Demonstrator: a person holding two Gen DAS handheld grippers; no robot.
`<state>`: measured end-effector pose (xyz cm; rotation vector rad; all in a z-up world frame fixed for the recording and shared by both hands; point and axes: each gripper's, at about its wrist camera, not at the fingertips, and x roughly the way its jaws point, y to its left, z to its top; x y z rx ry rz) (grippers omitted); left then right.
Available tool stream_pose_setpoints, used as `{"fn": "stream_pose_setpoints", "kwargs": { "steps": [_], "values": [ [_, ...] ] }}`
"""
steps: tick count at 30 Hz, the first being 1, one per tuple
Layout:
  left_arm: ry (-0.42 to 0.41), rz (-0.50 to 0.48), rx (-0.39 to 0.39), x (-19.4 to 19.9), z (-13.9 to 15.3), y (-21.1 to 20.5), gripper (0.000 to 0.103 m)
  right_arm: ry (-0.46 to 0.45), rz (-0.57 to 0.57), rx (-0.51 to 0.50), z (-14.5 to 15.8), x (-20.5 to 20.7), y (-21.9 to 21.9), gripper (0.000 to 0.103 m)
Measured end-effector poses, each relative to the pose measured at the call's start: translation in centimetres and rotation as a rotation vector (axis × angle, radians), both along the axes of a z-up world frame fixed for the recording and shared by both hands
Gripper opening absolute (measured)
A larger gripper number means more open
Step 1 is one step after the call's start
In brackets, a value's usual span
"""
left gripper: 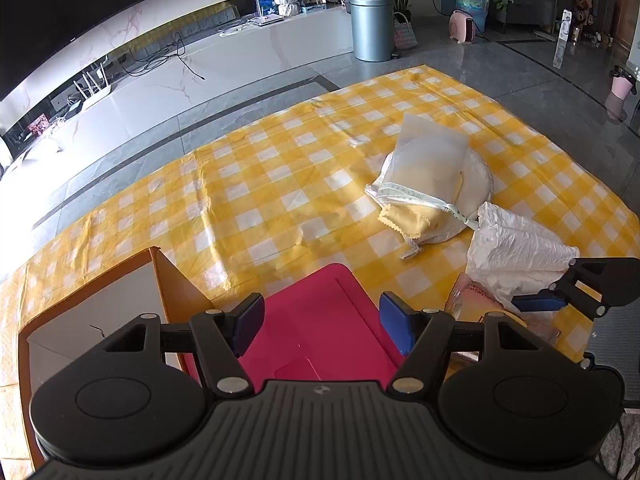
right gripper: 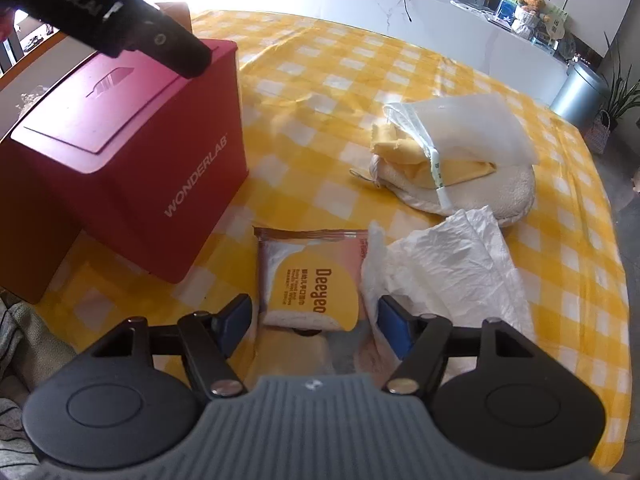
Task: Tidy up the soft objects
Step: 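Lift the Deeyeo packet with the right tool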
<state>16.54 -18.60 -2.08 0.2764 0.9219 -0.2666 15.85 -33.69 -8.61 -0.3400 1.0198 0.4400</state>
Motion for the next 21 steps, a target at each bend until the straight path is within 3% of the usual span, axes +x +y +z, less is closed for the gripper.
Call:
{"fn": "stream_pose_setpoints", "kwargs": {
  "steps": [3,5,8,11,13,15,18,21],
  "values": [
    [0.001,-0.002,-0.002,0.0,0.0,0.2,0.078,0.022,0.055,-0.026,-0.4,-1.0,0.8,0.087],
    [0.003,0.003,0.001,0.0,0.0,0.3,0.078,0.06,0.056,-0.1,-2.1,-0.6,1.3,0.089],
    [0.002,0.008,-0.003,-0.1,0.1,0.7,0.078,0.062,0.022,-0.116,-1.6,-0.9,0.9,0.076],
    [-0.001,0.005,-0.01,-0.2,0.2,1.0,0.078,-0.03,-0.001,-0.066,1.0,-2.1,0.3,0.077],
    [-0.002,0.002,-0.021,-0.2,0.2,1.1,0.078,-0.032,0.048,-0.009,1.6,-2.4,0.6,0.082],
    [-0.003,0.0,-0.029,-0.2,0.3,1.1,0.078,0.012,0.056,-0.043,0.1,-1.6,1.4,0.083],
    [-0.002,-0.006,-0.03,-0.4,0.3,0.8,0.078,0.087,-0.037,-0.107,-2.6,1.0,1.5,0.081],
    [-0.003,-0.019,-0.03,-0.5,0.3,0.3,0.078,0.081,-0.047,0.013,-1.9,1.8,0.9,0.061]
  ]
}}
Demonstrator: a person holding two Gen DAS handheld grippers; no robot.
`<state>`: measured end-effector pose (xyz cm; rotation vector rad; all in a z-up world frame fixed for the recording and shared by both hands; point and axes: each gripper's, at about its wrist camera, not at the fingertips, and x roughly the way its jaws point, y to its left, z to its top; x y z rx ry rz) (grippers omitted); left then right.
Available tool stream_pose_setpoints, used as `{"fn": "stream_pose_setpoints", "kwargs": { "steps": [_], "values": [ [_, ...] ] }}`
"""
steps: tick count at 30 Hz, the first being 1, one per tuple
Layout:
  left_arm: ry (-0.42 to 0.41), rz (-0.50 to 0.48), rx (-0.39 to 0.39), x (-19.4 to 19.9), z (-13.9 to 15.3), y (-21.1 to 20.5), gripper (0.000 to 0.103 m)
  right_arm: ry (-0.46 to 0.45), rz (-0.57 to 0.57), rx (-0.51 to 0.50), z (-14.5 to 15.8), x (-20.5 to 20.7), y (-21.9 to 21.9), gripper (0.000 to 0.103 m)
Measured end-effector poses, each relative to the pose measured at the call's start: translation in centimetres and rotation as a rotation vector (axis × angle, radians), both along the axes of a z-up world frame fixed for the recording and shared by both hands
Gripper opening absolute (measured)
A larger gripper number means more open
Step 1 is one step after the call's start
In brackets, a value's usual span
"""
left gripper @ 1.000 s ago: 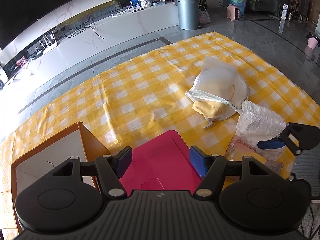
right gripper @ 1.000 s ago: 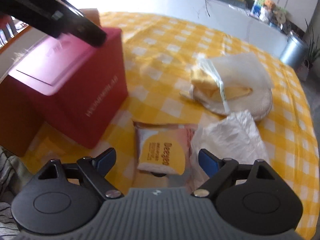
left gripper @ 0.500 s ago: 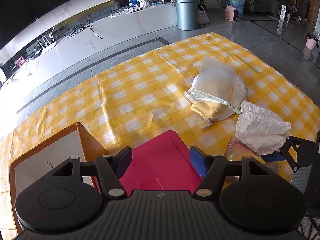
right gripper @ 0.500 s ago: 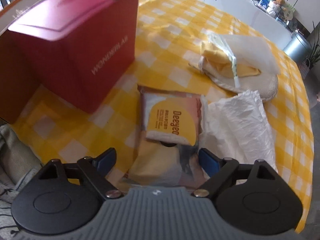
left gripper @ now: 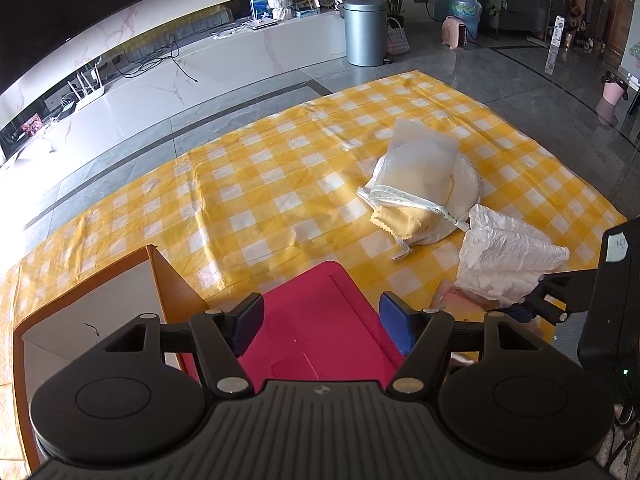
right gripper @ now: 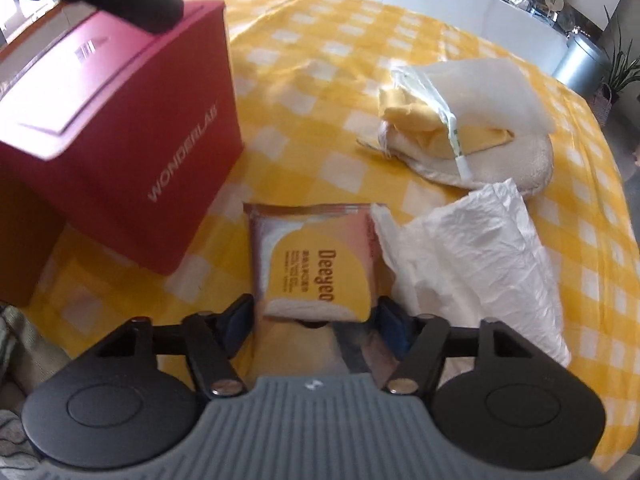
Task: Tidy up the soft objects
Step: 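Lift the Deeyeo packet with the right tool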
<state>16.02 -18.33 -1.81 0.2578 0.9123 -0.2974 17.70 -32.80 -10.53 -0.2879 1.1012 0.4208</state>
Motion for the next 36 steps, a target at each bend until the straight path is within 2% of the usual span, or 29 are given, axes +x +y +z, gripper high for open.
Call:
{"fn": "stream_pose_setpoints", "kwargs": {
  "steps": [5,8,12,14,16,20,23,27,32,36],
  "values": [
    [0.004,0.0,-0.003,-0.1,0.2,-0.9,0.078,-0.022,0.071,0.059,0.4,-0.4,1.4,0.051],
    [-0.01,-0.004,-0.016,-0.4,1.0,-1.0,0.078,-0.052,0.022,0.238,2.0,-0.8,-1.2,0.047],
    [-0.032,0.013,-0.051,-0.7,2.5,-0.6,0.078,-0.152,-0.1,0.556,5.1,-1.7,-5.8,0.047],
    [-0.041,0.023,-0.081,-1.0,3.2,-0.3,0.078,-0.197,-0.171,0.654,6.3,-2.1,-7.3,0.047],
    [-0.036,0.017,-0.102,-1.2,3.4,-0.3,0.078,-0.252,-0.278,0.708,7.6,-2.6,-8.8,0.047],
    [0.017,-0.059,-0.114,-1.7,2.0,-2.2,0.078,-0.389,-0.486,0.705,9.6,-4.3,-11.4,0.047],
    [0.098,-0.186,-0.095,-2.0,0.0,-4.8,0.078,-0.452,-0.61,0.711,10.2,-5.1,-13.1,0.047],
    [0.132,-0.277,-0.042,-1.7,-2.4,-8.5,0.078,-0.445,-0.657,0.664,9.7,-5.3,-14.0,0.047],
    [0.157,-0.407,-0.042,-1.4,-4.6,-13.0,0.081,-0.424,-0.707,0.64,9.1,-5.6,-15.1,0.047],
    [0.096,-0.601,0.095,-2.0,-5.8,-16.2,0.084,-0.432,-0.723,0.65,8.9,-6.4,-16.1,0.047]
  ]
}}
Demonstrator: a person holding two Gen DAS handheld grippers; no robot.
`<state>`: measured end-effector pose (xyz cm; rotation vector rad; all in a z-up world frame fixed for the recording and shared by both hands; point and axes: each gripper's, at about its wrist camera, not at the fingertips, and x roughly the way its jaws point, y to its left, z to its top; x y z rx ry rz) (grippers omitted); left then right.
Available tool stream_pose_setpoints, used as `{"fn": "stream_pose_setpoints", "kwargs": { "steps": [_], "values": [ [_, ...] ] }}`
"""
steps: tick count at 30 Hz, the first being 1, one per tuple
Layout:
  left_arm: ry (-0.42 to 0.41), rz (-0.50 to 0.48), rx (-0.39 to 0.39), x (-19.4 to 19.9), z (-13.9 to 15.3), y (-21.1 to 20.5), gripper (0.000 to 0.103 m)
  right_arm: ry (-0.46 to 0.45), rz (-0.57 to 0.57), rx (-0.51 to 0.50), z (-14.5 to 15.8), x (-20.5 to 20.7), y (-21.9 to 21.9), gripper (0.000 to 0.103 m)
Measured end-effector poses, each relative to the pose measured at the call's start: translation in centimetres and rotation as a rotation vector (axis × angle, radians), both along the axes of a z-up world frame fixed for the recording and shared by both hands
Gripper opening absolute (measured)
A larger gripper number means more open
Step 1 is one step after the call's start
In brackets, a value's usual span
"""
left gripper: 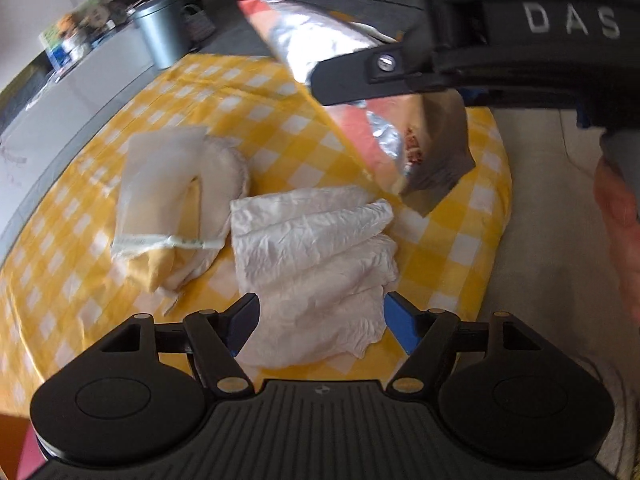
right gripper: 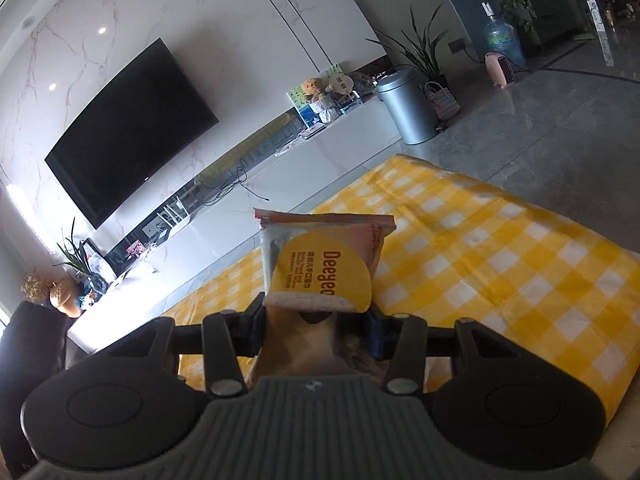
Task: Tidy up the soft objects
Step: 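Lift the Deeyeo packet with the right tool, then grasp the white cloth with the left tool while the right tool holds the packet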
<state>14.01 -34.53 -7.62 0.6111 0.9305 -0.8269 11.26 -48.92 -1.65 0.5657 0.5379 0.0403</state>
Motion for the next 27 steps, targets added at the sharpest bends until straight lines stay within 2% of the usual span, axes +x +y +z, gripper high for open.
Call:
{"fn": "stream_pose_setpoints", "kwargs": {
  "steps": [3,6,9,12,14,16,18,20,24,27],
  "values": [
    [-0.039,-0.171,0.072,-0.3,-0.5,-1.3,0.086,-0.01,-0.008,0.001,0.0,-0.8,-0.7,0.047],
    [-0.021,-0.342,0.146,-0.4,-1.2,-2.1,0.088,-0.013,-0.016,0.014,-0.1,-1.2,-1.2,0.047],
    [-0.058,-0.521,0.237,-1.0,-2.4,-2.8,0.088,-0.005,-0.023,0.014,-0.3,-1.2,-1.5,0.047],
    [-0.103,-0.648,0.303,-1.5,-4.0,-3.4,0.088,0.009,-0.034,0.001,-0.6,-1.1,-1.6,0.047],
    [-0.106,-0.714,0.392,-1.6,-5.6,-3.9,0.088,0.027,-0.041,-0.02,-0.8,-1.2,-1.6,0.047],
    [-0.135,-0.754,0.454,-1.5,-7.1,-4.5,0.088,0.039,-0.049,-0.024,-1.2,-1.1,-1.9,0.047],
    [-0.15,-0.763,0.462,-1.1,-8.1,-5.0,0.089,0.049,-0.053,-0.021,-1.6,-1.0,-2.2,0.047],
    [-0.138,-0.755,0.443,-0.4,-8.5,-5.5,0.102,0.059,-0.054,-0.022,-1.9,-0.8,-2.4,0.047],
    [-0.115,-0.732,0.406,1.4,-9.3,-6.2,0.103,0.078,-0.051,-0.022,-2.5,-0.3,-2.5,0.047],
    [-0.025,-0.73,0.362,3.1,-9.4,-6.3,0.103,0.092,-0.045,-0.042,-2.8,-0.3,-2.4,0.047]
  ]
}}
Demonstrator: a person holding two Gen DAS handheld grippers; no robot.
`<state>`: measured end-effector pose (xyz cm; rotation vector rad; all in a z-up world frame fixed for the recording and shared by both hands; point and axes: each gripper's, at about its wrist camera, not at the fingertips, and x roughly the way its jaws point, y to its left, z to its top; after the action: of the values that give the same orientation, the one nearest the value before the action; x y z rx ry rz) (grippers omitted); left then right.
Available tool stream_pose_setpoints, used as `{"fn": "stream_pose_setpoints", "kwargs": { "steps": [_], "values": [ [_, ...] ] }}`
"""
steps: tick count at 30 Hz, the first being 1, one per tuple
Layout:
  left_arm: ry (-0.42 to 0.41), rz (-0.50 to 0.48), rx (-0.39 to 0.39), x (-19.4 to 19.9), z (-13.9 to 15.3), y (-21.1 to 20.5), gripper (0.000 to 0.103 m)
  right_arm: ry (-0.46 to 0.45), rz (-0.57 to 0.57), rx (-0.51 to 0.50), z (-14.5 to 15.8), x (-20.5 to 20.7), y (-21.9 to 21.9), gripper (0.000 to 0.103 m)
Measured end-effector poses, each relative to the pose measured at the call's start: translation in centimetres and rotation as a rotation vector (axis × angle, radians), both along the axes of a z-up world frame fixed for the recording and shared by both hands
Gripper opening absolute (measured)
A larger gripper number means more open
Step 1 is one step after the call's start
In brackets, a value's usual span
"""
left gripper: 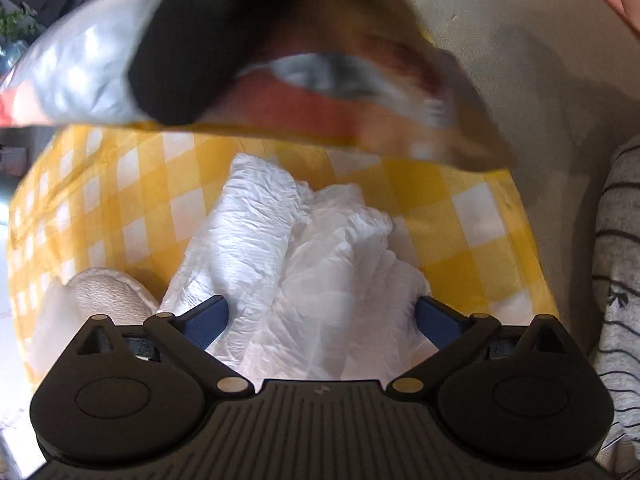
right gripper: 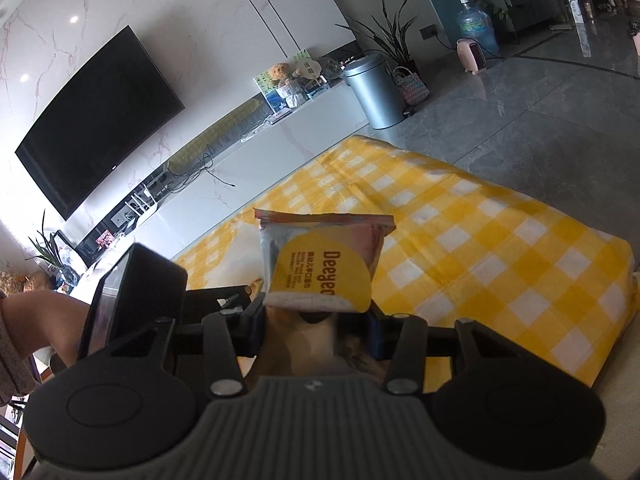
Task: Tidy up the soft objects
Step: 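Grasp the white cloth with the left tool while the right tool holds the packet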
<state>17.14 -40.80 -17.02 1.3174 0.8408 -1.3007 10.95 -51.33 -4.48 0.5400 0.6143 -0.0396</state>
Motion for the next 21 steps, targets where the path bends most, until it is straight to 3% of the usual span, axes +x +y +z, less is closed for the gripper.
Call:
{"fn": "stream_pose_setpoints", "kwargs": {
  "steps": [2,3,5,6,10,12,15,19,21],
  "values": [
    [0.076,0.004,-0.025,0.7,0.1,0.4,0.102,0.007,-0.008,-0.001,-0.1,-0.1,-0.1,0.047],
    [0.119,-0.022,-0.03,1.0,0.3,0.7,0.089,0.008,-0.015,-0.002,0.0,-0.2,-0.2,0.047],
    [0.104,-0.055,-0.063,0.6,0.9,1.4,0.032,-0.004,-0.018,-0.015,0.3,-0.3,0.0,0.047],
    [0.079,-0.051,-0.078,0.5,1.1,1.8,0.024,-0.012,-0.017,-0.017,0.5,-0.3,0.0,0.047],
    [0.13,0.001,-0.073,-0.1,2.0,4.2,0.02,-0.016,-0.018,-0.023,0.7,-0.3,0.2,0.047],
    [0.056,0.045,-0.142,-1.1,2.7,6.0,0.02,-0.006,-0.009,-0.039,0.8,-0.1,0.5,0.047],
    [-0.077,0.245,-0.231,-1.3,4.2,7.4,0.02,0.003,0.002,-0.065,0.9,0.3,1.2,0.047],
    [-0.076,0.397,-0.332,-1.9,6.7,9.9,0.019,-0.018,0.033,-0.089,1.7,0.2,2.5,0.047],
    [-0.137,0.507,-0.419,-2.2,8.4,10.4,0.019,-0.026,0.036,-0.099,2.1,0.1,2.8,0.047]
  ]
}}
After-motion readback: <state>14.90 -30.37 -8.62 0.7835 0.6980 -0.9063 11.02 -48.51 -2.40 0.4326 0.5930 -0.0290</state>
